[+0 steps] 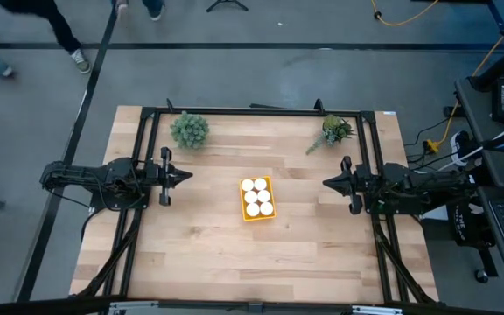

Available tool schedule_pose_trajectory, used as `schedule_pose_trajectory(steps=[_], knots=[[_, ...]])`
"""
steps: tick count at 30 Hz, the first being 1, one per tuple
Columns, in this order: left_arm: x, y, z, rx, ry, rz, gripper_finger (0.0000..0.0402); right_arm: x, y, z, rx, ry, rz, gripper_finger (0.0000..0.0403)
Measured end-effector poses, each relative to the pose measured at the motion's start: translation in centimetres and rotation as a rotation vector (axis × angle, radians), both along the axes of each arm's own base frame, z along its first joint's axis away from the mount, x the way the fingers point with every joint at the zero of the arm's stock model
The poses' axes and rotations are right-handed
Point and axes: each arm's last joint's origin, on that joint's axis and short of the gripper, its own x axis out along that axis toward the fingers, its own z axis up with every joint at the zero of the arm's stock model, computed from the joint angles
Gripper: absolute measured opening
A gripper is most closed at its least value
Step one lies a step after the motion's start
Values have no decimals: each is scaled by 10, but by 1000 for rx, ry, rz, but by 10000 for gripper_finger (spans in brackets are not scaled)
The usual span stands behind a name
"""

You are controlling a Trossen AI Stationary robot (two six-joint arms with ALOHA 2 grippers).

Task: Pick and place pill bottles into a basket
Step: Return to Home Position

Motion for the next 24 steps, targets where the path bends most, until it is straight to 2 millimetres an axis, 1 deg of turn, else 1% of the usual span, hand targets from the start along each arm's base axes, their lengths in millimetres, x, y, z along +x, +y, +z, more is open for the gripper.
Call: schedule_pose_trajectory(steps=[24], knots=[[0, 0, 0, 0, 0, 0, 4, 0, 0, 0, -10, 0, -1, 7]])
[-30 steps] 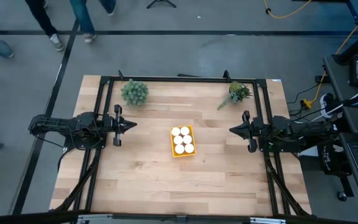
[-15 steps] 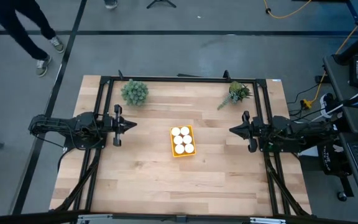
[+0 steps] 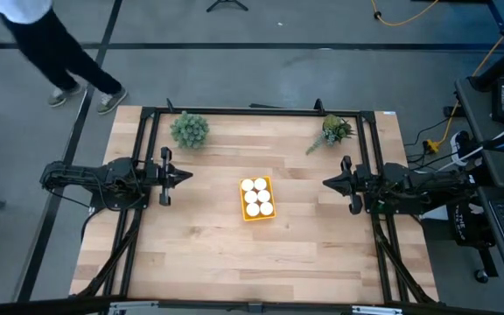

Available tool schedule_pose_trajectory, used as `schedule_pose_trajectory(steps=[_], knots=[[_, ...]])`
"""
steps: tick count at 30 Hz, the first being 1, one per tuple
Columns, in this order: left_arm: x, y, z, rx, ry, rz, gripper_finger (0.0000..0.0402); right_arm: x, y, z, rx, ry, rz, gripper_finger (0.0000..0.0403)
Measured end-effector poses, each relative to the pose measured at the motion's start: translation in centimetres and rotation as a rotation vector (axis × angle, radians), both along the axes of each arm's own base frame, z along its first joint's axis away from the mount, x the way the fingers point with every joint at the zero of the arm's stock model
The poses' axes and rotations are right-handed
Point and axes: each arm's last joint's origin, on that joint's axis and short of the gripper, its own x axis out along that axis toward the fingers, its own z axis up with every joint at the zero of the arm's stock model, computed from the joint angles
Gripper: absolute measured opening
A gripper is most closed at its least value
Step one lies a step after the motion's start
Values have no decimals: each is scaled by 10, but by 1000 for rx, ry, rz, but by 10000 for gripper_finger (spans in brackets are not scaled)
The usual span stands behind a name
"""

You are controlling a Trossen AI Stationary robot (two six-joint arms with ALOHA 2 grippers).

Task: Pick and place pill bottles into a basket
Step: Return to Home Position

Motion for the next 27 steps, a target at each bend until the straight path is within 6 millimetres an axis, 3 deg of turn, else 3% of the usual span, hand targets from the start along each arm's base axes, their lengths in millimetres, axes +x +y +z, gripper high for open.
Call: schedule_pose_trajectory(steps=[27], knots=[[0, 0, 0, 0, 0, 0, 6, 0, 0, 0, -15, -1, -1, 7]])
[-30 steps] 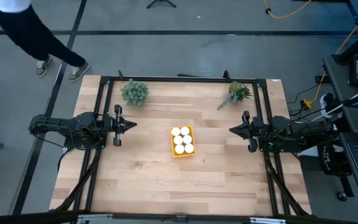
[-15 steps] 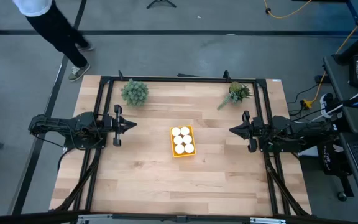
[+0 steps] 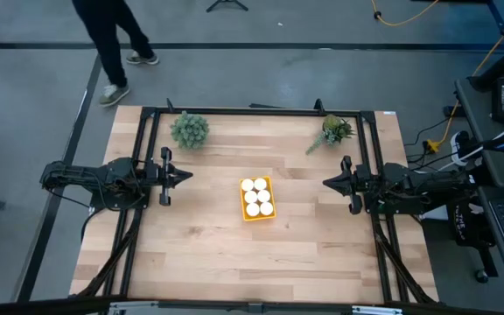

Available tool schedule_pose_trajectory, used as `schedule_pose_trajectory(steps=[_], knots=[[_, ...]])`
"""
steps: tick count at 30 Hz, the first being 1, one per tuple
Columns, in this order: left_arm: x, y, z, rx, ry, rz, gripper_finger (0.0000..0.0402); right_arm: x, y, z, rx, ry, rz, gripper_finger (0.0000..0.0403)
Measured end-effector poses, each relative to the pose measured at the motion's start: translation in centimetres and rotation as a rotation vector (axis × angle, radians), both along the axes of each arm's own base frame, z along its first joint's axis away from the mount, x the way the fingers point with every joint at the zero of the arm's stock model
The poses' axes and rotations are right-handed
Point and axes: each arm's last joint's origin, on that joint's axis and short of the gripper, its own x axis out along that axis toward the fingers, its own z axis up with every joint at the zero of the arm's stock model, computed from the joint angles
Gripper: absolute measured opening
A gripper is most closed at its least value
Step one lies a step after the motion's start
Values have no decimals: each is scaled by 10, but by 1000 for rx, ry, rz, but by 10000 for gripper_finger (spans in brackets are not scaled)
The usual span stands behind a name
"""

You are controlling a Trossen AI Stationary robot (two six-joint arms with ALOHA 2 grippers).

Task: Pick and place pill bottles into a basket
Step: Return to Home Position

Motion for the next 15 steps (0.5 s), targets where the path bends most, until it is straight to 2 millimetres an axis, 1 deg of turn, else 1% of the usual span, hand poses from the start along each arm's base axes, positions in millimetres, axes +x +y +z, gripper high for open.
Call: schedule_pose_trajectory(steps=[15], knots=[[0, 0, 0, 0, 0, 0, 5, 0, 0, 0, 0, 0, 0, 7]])
